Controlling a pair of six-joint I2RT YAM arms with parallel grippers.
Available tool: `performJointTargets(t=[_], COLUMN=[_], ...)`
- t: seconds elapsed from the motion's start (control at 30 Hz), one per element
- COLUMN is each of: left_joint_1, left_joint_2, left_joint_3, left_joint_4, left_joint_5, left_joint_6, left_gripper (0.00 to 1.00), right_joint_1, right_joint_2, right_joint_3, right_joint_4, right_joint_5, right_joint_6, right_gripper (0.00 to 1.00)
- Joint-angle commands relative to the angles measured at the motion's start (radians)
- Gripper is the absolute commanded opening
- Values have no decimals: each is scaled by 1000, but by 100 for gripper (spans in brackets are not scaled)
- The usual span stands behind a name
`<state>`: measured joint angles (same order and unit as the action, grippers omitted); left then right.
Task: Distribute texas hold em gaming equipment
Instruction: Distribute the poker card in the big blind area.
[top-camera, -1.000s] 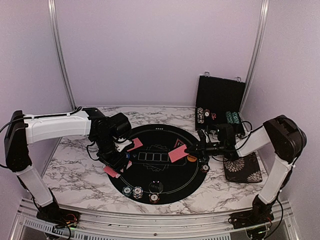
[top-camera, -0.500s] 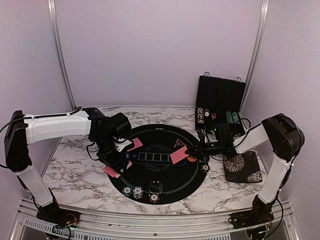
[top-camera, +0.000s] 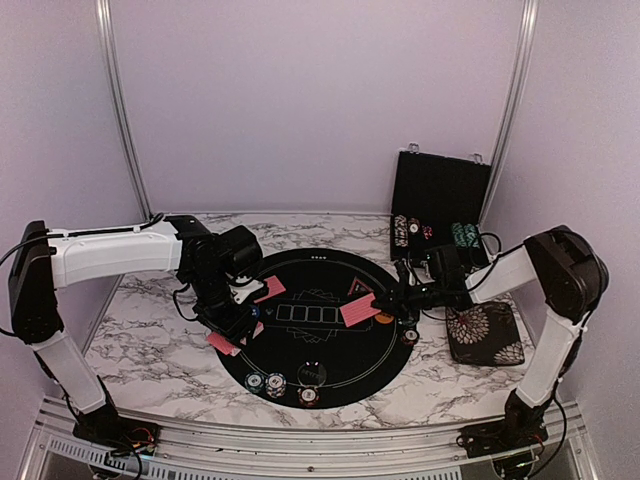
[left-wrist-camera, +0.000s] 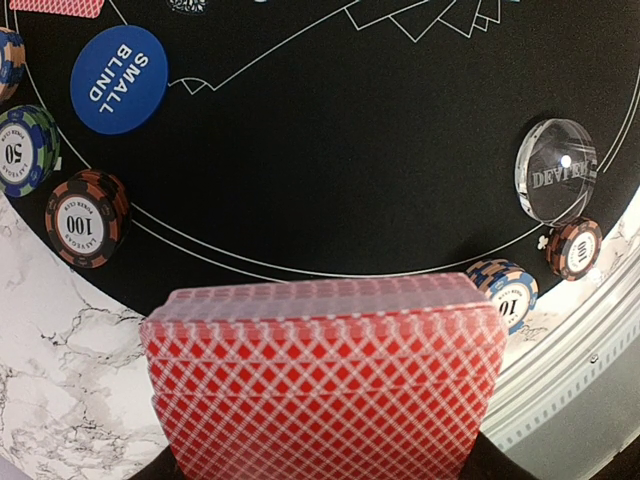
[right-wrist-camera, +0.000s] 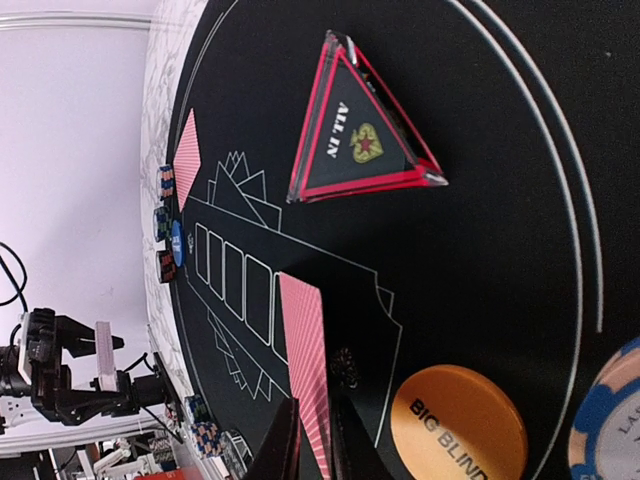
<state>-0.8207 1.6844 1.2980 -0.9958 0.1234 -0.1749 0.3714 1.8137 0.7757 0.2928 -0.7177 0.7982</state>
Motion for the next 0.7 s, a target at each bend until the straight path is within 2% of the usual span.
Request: performJointTargets(t=[0.0, 0.17, 0.4, 0.67], left_joint_1=[5, 5, 6, 5], left_joint_2=[-6, -4, 5, 6], left_joint_3=[-8, -8, -3, -5], left_joint_4=[-21, -20, -18, -15], left_joint_5=[10, 11, 14, 22], left_joint_6=[6, 9, 13, 17], left_gripper=[57, 57, 57, 57], right_joint_1=[-9, -6, -2, 33], right_joint_2=[-39, -68, -141, -235], right_joint_3=[19, -26, -114, -215], right_joint_4=[-43, -11, 67, 70], right_joint_5=[30, 14, -21, 4], right_joint_6=[-34, -10, 64, 99], right_gripper=[10, 0, 0, 0])
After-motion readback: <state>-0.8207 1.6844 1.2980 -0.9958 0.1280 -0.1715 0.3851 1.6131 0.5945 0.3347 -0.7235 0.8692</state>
